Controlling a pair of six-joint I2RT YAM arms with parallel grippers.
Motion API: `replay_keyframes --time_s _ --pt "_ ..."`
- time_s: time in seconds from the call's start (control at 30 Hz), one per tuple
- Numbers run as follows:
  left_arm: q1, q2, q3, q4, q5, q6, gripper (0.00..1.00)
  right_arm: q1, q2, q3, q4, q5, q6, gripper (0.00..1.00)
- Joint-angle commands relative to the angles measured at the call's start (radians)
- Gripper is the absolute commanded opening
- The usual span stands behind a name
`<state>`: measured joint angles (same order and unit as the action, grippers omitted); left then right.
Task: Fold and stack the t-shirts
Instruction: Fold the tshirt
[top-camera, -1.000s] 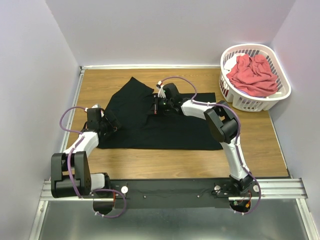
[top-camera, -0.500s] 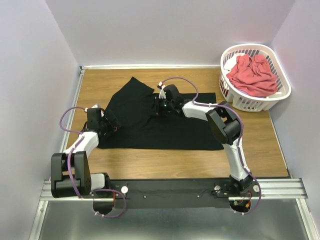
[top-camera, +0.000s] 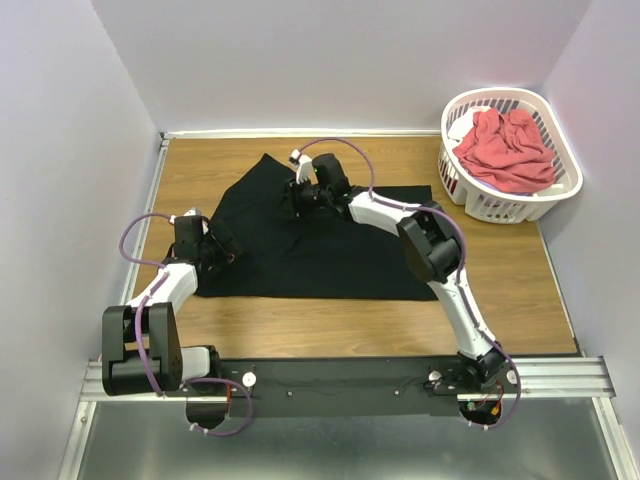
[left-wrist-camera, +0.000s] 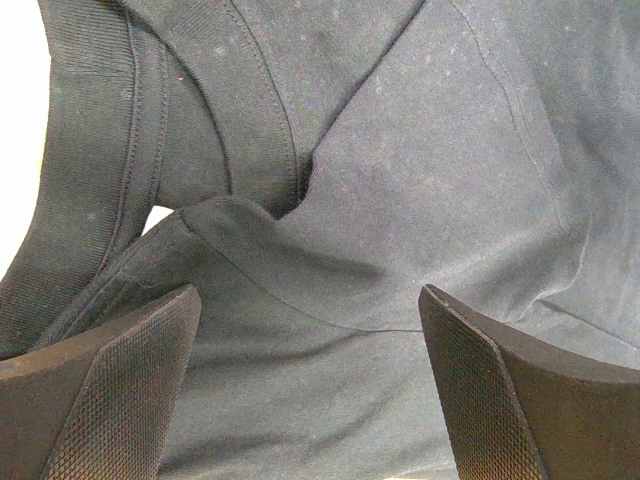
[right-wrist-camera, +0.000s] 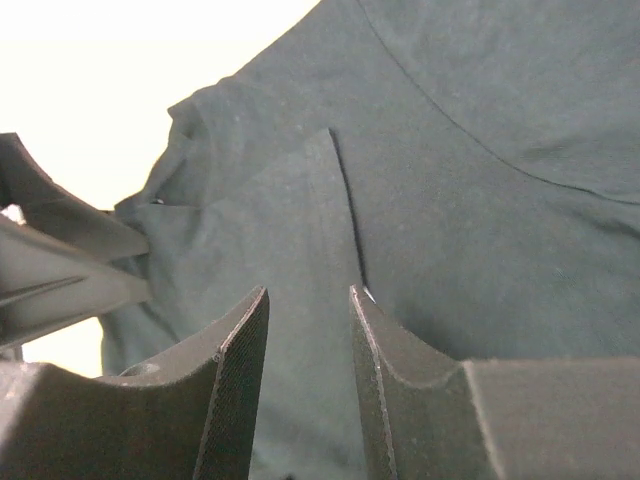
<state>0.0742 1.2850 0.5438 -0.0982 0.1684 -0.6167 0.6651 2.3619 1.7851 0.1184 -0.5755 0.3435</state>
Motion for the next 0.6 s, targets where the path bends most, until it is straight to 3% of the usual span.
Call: replay_keyframes --time_s 0.0,0.3,0.57 --pt "-0.011 0.007 -0.018 -0.054 -0.004 0.002 0.98 0.019 0.114 0.098 -0.008 -0.055 -0.028 0.45" --pt "-0.020 0.016 -0.016 -0.054 -0.001 0.003 0.98 0.024 0.229 0.247 -0.023 -0.070 -0.009 0.46" --pt "-0.028 0.010 -0.018 -0.055 -0.004 0.000 0.98 0.030 0.280 0.280 -0.026 -0.089 0.015 0.45"
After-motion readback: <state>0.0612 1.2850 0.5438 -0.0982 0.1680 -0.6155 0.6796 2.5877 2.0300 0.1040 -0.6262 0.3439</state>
